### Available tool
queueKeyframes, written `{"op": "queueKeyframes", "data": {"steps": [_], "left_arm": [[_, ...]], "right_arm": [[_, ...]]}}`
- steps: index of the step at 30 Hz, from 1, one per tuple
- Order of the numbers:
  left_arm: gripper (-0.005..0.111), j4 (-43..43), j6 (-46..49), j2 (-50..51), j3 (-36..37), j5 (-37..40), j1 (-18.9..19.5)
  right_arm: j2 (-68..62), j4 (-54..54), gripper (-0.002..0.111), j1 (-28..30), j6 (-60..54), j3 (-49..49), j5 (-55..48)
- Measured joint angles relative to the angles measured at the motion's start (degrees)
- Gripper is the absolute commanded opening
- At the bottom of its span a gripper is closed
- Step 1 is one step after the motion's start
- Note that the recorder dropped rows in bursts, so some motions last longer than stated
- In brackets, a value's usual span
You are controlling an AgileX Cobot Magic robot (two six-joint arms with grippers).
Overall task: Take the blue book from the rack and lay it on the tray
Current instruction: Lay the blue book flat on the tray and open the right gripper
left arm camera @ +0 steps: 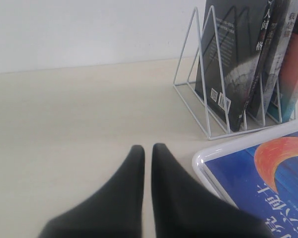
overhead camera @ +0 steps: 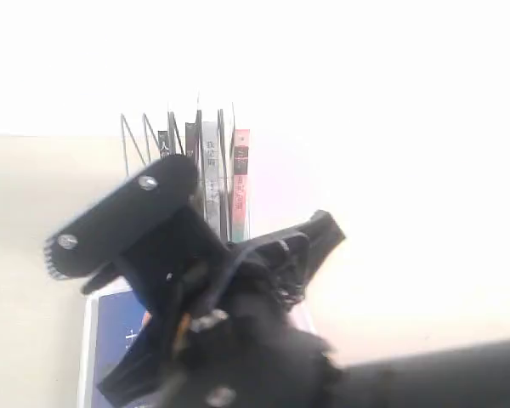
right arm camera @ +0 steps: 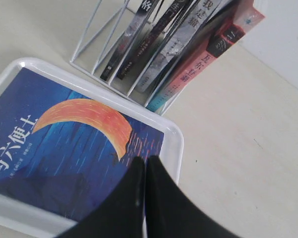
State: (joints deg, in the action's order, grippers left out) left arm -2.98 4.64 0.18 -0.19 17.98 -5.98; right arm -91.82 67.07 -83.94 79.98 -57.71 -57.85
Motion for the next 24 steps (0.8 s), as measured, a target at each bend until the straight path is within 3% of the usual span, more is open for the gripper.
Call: {"op": "queueKeyframes", "data": {"steps": [10, 24], "left_arm": [[0.005, 0.0, 0.0, 0.0, 0.0, 0.0, 0.0], [0.005, 0.0, 0.0, 0.0, 0.0, 0.0, 0.0]], "right_arm": [[6.5, 6.15, 0.0, 0.0, 6.32, 11.06, 5.12], [6.54, -0.46, 0.0, 0.0, 6.88, 12.83, 3.97]]}}
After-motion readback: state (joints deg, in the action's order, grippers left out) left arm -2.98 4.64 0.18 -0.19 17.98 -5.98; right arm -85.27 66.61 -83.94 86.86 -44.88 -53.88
